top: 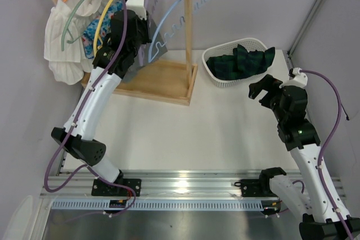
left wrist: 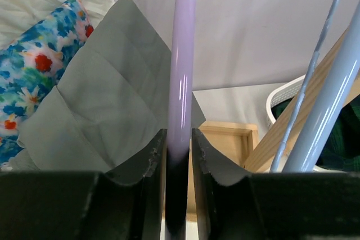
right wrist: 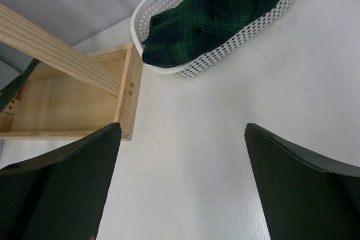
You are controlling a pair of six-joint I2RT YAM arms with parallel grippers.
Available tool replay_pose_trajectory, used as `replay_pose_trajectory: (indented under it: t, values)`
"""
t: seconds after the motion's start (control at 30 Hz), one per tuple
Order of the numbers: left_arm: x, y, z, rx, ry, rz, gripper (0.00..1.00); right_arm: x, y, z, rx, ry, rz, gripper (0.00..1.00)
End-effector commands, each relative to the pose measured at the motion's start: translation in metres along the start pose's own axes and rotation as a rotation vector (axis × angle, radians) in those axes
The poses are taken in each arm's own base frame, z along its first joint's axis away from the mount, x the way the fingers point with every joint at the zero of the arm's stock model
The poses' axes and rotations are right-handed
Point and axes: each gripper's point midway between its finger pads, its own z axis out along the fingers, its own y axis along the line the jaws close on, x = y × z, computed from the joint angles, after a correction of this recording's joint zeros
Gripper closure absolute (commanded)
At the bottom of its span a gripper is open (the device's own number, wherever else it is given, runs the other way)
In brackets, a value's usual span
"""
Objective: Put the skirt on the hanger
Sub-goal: Grab the skirt from the pile
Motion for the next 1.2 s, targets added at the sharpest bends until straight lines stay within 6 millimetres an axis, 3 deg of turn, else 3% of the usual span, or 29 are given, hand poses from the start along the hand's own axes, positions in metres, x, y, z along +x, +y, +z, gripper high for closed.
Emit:
replay_pose_trajectory:
  t: [0.0,0.03,0.1,0.13,0.23,0.27,0.33,0.43,0.47,0.5,0.57,0.6,0.67,0.7,0.8,0.83,0.87,0.9,0.93,0.97,1.03,1.1,1.13,1.17]
  values:
    - [-0.031,0.006,-0.018,0.017,-0.083,0.008,0.66,-0.004,0.0,0.001,0.005,-0.019,0.018,0.01]
    - [-0.032,0.006,-0.02,0.02,-0.086,0.012,0.54,-0.003,-0.002,0.003,0.014,-0.017,0.017,0.01]
    - [-0.038,0.005,-0.027,0.037,-0.102,0.009,0.41,-0.002,-0.006,0.006,0.035,-0.011,0.009,0.01]
    - [-0.044,0.007,-0.034,0.039,-0.116,0.004,0.26,0.0,-0.013,0.013,0.077,-0.001,0.002,0.01]
    - [-0.06,0.011,-0.053,0.052,-0.159,-0.008,0.15,-0.003,-0.028,0.022,0.161,0.025,-0.002,0.01]
    - [-0.07,0.015,-0.067,0.053,-0.185,-0.017,0.13,0.0,-0.038,0.032,0.197,0.048,0.002,0.01]
    - [-0.08,0.019,-0.083,0.06,-0.216,-0.026,0.1,-0.005,-0.037,0.041,0.176,0.06,0.015,0.01]
    - [-0.096,0.026,-0.119,0.085,-0.27,-0.04,0.09,-0.022,-0.039,0.062,0.147,0.039,0.058,0.01]
    - [-0.097,0.027,-0.126,0.093,-0.278,-0.041,0.08,-0.038,-0.038,0.068,0.131,-0.005,0.077,0.01]
    - [-0.104,0.033,-0.148,0.1,-0.309,-0.049,0.08,-0.036,-0.044,0.081,0.14,0.012,0.089,0.01]
    - [-0.095,0.031,-0.16,0.133,-0.299,-0.041,0.07,-0.052,-0.04,0.098,0.116,-0.022,0.104,0.01]
    - [-0.098,0.034,-0.18,0.157,-0.323,-0.052,0.06,-0.044,-0.048,0.117,0.133,0.004,0.104,0.01]
    - [-0.08,0.012,-0.19,0.291,-0.295,-0.045,0.05,-0.045,-0.05,0.139,0.13,-0.002,0.104,0.01]
    - [-0.083,0.006,-0.209,0.356,-0.323,-0.058,0.05,-0.033,-0.049,0.159,0.108,0.038,0.108,0.01]
    - [-0.043,-0.039,-0.223,0.585,-0.229,-0.105,0.06,-0.025,-0.052,0.2,0.097,0.051,0.115,0.02]
    - [-0.034,-0.047,-0.226,0.618,-0.207,-0.114,0.06,-0.023,-0.053,0.209,0.098,0.06,0.115,0.02]
    - [-0.007,-0.056,-0.218,0.639,-0.137,-0.113,0.06,-0.023,-0.052,0.218,0.096,0.067,0.109,0.02]
    - [0.001,-0.067,-0.224,0.68,-0.116,-0.118,0.09,-0.02,-0.054,0.227,0.106,0.078,0.087,0.02]
    - [0.006,-0.068,-0.231,0.691,-0.112,-0.128,0.1,-0.017,-0.052,0.245,0.113,0.098,0.071,0.02]
    - [0.035,-0.071,-0.221,0.673,-0.047,-0.127,0.1,-0.017,-0.052,0.253,0.121,0.103,0.055,0.02]
    - [0.046,-0.072,-0.233,0.69,-0.049,-0.147,0.11,-0.013,-0.048,0.275,0.125,0.137,0.021,0.02]
    - [0.075,-0.073,-0.231,0.683,-0.008,-0.174,0.11,-0.013,-0.041,0.288,0.106,0.153,0.004,0.02]
    - [0.077,-0.072,-0.233,0.684,-0.015,-0.19,0.11,-0.012,-0.038,0.293,0.096,0.158,-0.022,0.01]
    - [0.086,-0.068,-0.237,0.679,-0.017,-0.202,0.11,-0.009,-0.025,0.302,0.073,0.162,-0.043,0.01]
